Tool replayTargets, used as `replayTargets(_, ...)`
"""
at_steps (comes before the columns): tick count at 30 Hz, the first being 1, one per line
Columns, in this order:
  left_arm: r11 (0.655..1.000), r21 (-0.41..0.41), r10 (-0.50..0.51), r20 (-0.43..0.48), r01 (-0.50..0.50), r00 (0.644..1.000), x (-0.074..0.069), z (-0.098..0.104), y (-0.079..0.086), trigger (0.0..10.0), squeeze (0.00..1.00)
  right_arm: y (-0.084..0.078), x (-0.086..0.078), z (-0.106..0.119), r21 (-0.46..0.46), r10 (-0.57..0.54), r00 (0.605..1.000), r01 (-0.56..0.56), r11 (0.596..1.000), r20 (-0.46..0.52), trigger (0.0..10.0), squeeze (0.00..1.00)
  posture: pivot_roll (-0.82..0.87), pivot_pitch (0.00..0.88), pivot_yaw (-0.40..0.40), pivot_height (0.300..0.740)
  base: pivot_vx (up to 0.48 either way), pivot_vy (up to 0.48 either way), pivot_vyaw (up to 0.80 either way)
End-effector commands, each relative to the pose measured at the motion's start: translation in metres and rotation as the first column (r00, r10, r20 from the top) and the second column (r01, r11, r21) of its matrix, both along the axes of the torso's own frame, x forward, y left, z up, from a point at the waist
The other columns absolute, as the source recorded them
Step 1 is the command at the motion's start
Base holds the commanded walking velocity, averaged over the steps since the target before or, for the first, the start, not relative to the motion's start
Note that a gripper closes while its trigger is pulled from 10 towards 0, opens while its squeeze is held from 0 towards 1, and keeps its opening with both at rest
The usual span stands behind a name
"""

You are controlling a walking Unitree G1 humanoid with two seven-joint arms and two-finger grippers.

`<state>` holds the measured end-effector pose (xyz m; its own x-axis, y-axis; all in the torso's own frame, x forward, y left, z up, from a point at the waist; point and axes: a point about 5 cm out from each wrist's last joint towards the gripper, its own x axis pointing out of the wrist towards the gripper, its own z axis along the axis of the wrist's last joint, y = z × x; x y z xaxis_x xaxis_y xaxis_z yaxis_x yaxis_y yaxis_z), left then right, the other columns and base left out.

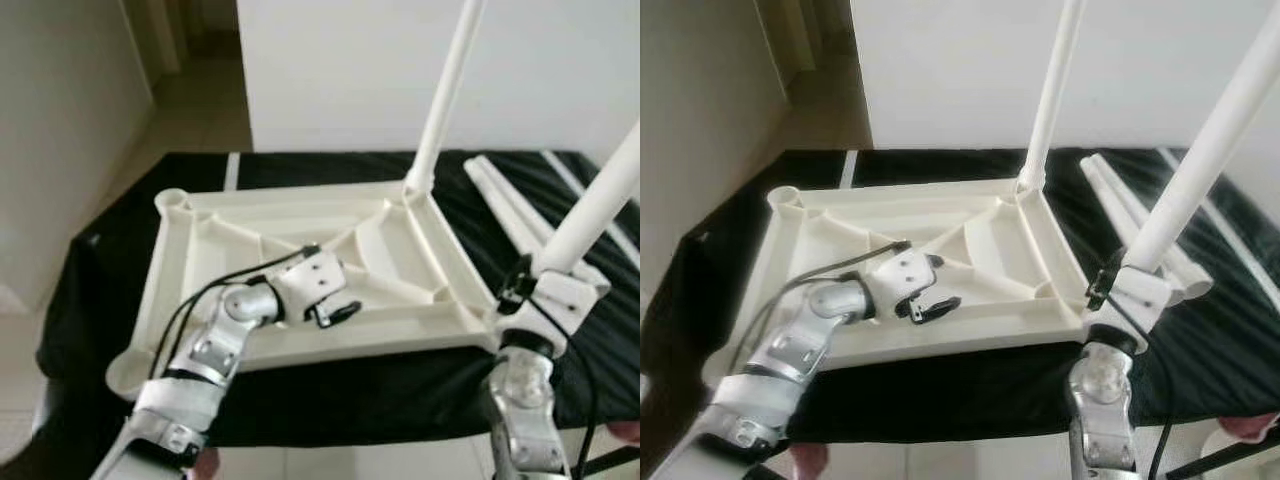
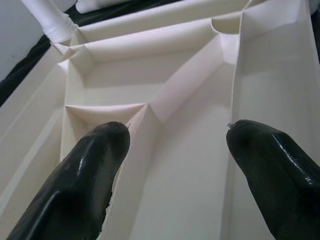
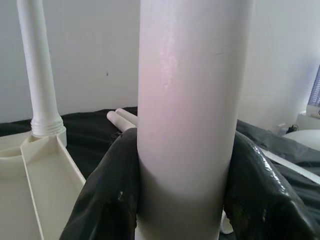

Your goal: Building children table

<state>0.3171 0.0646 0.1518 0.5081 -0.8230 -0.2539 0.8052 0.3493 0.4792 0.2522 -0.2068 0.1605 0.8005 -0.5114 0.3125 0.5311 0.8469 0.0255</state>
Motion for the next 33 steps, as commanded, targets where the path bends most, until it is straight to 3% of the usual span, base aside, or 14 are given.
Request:
replayTargets(1, 0.998, -0.007, 0.061, 0.036, -0.060, 0.998, 0.003, 0.000, 0.001, 10.0, 0.00, -0.009, 0.001, 0.005, -0.023, -0.031, 0.999, 0.030, 0.999, -0.020, 10.0, 0.00, 0.03, 0.000, 0.013, 0.740, 0.000, 0.000, 0.00)
replayTargets(7, 0.998, -0.015, 0.062, 0.035, -0.062, 0.997, 0.003, 0.000, -0.001, 10.0, 0.00, -0.017, 0.006, 0.035, 0.002, -0.033, 0.996, 0.033, 0.999, 0.080, 10.0, 0.00, 0.02, 0.000, 0.005, 0.740, 0.000, 0.000, 0.00)
replayTargets(12, 0.998, -0.016, 0.061, 0.035, -0.060, 0.998, 0.003, -0.001, -0.002, 10.0, 0.00, -0.017, 0.007, 0.037, -0.010, -0.025, 0.996, 0.026, 1.000, 0.085, 10.0, 0.00, 0.02, 0.000, 0.000, 0.740, 0.000, 0.000, 0.00)
replayTargets(20, 0.998, -0.019, 0.066, 0.036, -0.065, 0.997, 0.003, -0.001, -0.001, 10.0, 0.00, -0.013, 0.006, 0.023, -0.026, -0.013, 1.000, 0.013, 1.000, 0.009, 10.0, 0.00, 0.02, 0.000, -0.004, 0.740, 0.000, 0.000, 0.00)
replayTargets(25, 0.998, -0.018, 0.064, 0.034, -0.064, 0.997, 0.002, -0.001, -0.001, 10.0, 0.00, -0.011, 0.002, 0.002, 0.003, -0.036, 0.997, 0.036, 0.999, -0.064, 10.0, 0.00, 0.02, 0.000, -0.006, 0.740, 0.000, 0.000, 0.00)
replayTargets(29, 0.998, -0.021, 0.064, 0.035, -0.063, 0.997, 0.002, -0.001, -0.002, 10.0, 0.00, -0.011, -0.004, -0.016, 0.014, -0.201, 0.968, 0.206, 0.979, -0.148, 10.0, 0.00, 0.02, 0.000, -0.005, 0.740, 0.000, 0.000, 0.00)
replayTargets(33, 0.998, -0.020, 0.061, 0.035, -0.060, 0.998, 0.003, 0.000, -0.003, 10.0, 0.00, -0.008, -0.001, -0.025, 0.032, -0.241, 0.952, 0.251, 0.967, -0.187, 10.0, 0.00, 0.02, 0.000, -0.001, 0.740, 0.000, 0.000, 0.00)
